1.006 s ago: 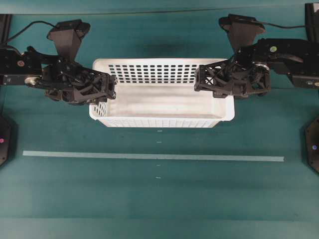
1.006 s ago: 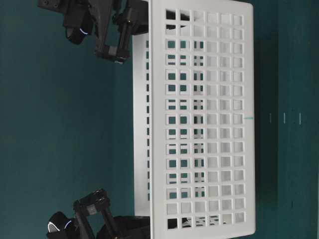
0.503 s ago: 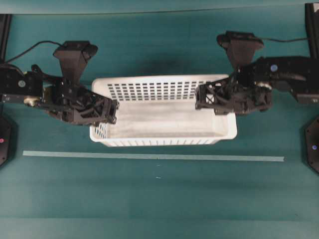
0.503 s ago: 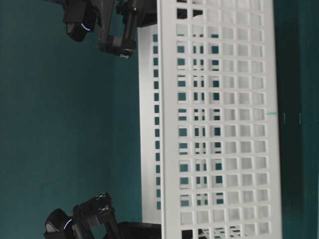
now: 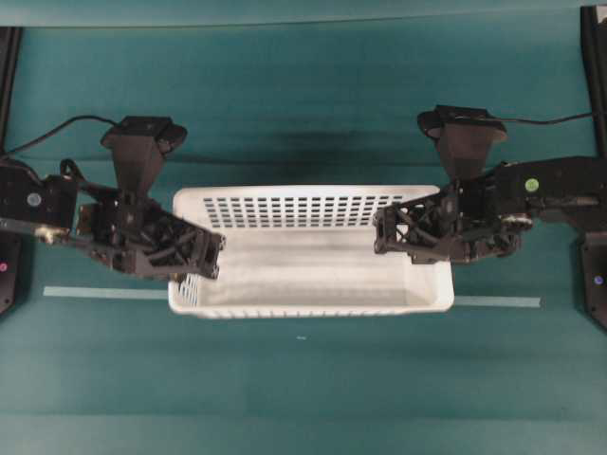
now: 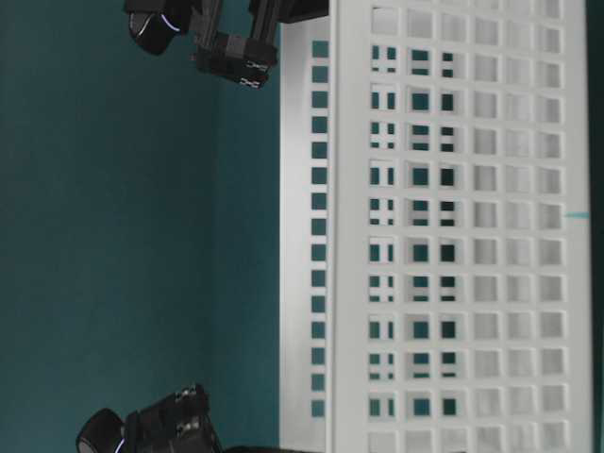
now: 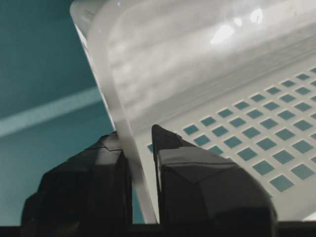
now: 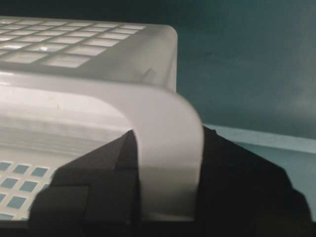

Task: Lift the white basket with both hands.
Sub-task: 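Lift the basket with both grippers and pull it toward the front, then hold the basket raised with both grippers clamped on its rims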

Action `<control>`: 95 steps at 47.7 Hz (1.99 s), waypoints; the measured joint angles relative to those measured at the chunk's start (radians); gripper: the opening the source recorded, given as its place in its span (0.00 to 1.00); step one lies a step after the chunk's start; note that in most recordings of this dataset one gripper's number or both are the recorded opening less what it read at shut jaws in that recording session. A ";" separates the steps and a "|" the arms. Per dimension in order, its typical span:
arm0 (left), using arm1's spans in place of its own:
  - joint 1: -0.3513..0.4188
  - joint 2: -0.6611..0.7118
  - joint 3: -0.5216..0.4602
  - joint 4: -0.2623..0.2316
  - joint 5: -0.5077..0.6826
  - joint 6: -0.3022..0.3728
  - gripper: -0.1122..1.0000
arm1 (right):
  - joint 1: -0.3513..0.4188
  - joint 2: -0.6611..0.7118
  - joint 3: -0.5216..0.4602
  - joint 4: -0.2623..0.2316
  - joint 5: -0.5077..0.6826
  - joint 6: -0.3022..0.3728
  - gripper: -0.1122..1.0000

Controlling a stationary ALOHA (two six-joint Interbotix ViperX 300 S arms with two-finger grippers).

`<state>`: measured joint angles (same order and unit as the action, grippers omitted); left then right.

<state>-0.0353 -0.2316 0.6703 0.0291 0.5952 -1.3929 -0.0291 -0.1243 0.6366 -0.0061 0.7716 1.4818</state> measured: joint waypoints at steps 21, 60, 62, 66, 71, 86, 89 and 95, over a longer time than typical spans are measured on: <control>-0.058 -0.002 0.000 0.000 0.031 -0.021 0.14 | 0.075 0.015 0.000 -0.017 -0.015 0.094 0.25; -0.071 0.021 0.029 0.002 0.014 -0.021 0.14 | 0.107 0.063 0.000 -0.054 -0.049 0.137 0.25; -0.071 0.025 0.035 0.000 0.008 -0.021 0.14 | 0.109 0.067 0.000 -0.054 -0.052 0.140 0.25; -0.072 0.037 0.048 0.000 -0.014 -0.021 0.14 | 0.112 0.081 0.000 -0.052 -0.058 0.141 0.25; -0.072 0.051 0.052 0.000 -0.034 -0.021 0.14 | 0.112 0.091 0.000 -0.052 -0.060 0.141 0.25; -0.074 0.057 0.051 0.000 -0.046 -0.021 0.14 | 0.112 0.091 0.005 -0.057 -0.060 0.141 0.25; -0.074 0.057 0.052 0.002 -0.048 -0.023 0.14 | 0.112 0.089 0.005 -0.060 -0.060 0.141 0.25; -0.072 0.058 0.051 0.000 -0.049 -0.021 0.14 | 0.112 0.089 0.006 -0.066 -0.060 0.141 0.25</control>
<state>-0.1074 -0.1733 0.7210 0.0291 0.5461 -1.4143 0.0828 -0.0353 0.6427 -0.0721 0.7118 1.6230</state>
